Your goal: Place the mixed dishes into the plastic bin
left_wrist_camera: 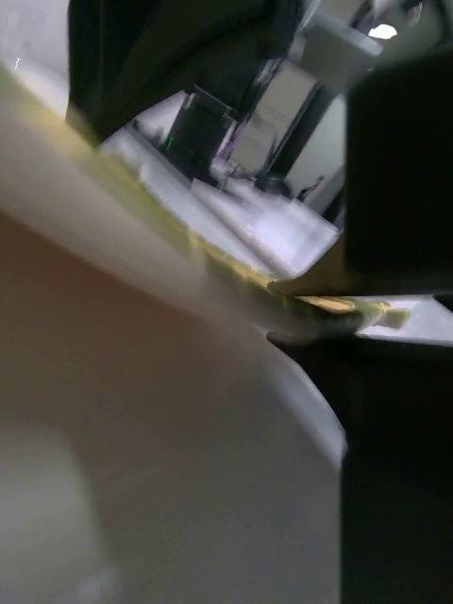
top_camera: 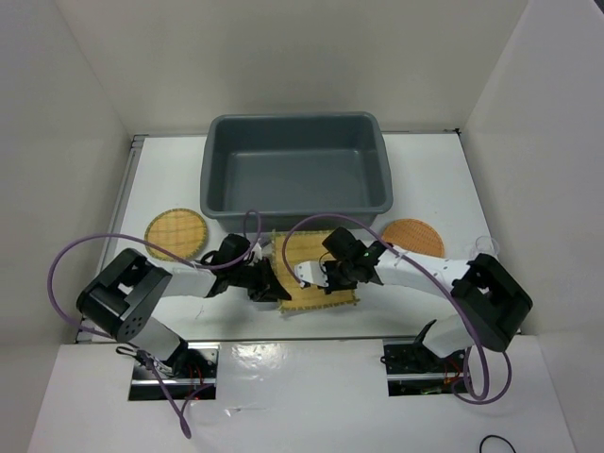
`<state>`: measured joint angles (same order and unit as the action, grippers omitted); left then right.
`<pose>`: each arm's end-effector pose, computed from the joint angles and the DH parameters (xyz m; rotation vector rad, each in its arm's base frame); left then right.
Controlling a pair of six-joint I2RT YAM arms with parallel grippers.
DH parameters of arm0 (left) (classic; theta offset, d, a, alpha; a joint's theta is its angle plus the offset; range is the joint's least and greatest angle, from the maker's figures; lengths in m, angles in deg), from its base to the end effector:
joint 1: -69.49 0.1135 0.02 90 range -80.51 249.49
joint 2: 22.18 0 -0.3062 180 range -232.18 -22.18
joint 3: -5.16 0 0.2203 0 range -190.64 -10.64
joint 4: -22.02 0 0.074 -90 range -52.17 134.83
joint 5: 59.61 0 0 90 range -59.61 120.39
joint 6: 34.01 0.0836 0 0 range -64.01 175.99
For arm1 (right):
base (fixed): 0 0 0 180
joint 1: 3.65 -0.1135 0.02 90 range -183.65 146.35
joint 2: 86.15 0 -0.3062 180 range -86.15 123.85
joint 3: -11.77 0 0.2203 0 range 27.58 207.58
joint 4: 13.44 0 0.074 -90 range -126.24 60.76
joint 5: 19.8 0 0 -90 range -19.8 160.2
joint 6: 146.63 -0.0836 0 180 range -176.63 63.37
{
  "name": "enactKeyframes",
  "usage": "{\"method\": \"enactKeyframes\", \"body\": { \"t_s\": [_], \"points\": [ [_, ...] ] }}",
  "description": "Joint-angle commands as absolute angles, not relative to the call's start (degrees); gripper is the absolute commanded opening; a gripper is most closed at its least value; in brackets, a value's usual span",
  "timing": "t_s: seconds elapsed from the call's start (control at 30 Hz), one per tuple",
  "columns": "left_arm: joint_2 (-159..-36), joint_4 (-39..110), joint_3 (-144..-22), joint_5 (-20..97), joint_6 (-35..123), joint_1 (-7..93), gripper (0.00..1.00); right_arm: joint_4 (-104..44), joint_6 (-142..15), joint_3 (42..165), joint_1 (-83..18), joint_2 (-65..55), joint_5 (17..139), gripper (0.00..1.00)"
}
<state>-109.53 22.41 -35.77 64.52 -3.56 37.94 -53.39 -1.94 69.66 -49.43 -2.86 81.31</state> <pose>0.1934 -0.1738 0.1554 -0.3354 2.7035 -1.3455 0.1616 0.1892 0.1813 -2.1047 1.6770 0.2152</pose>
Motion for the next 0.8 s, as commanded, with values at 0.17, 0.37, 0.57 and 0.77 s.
{"method": "enactKeyframes", "body": {
  "t_s": [0.17, 0.37, 0.57, 0.77],
  "points": [
    [-111.14, 17.61, -37.89, 66.16, -0.35, 37.15, 0.0, -53.15, -3.63, 67.22, -49.97, -5.11, 82.77, 0.0],
    [-101.39, 40.75, -46.57, 67.57, 7.38, 35.83, 0.0, -59.39, -18.89, 75.28, -46.55, -19.32, 87.78, 0.0],
    [-83.81, 52.51, -51.69, 71.41, 8.45, 37.58, 0.0, -57.72, -36.67, 75.3, -46.01, -44.64, 70.15, 0.0],
    [-81.15, 52.95, -63.17, 80.56, 4.59, 42.94, 0.0, -53.95, -37.21, 70.13, -40.4, -57.21, 44.63, 0.2]
  ]
}}
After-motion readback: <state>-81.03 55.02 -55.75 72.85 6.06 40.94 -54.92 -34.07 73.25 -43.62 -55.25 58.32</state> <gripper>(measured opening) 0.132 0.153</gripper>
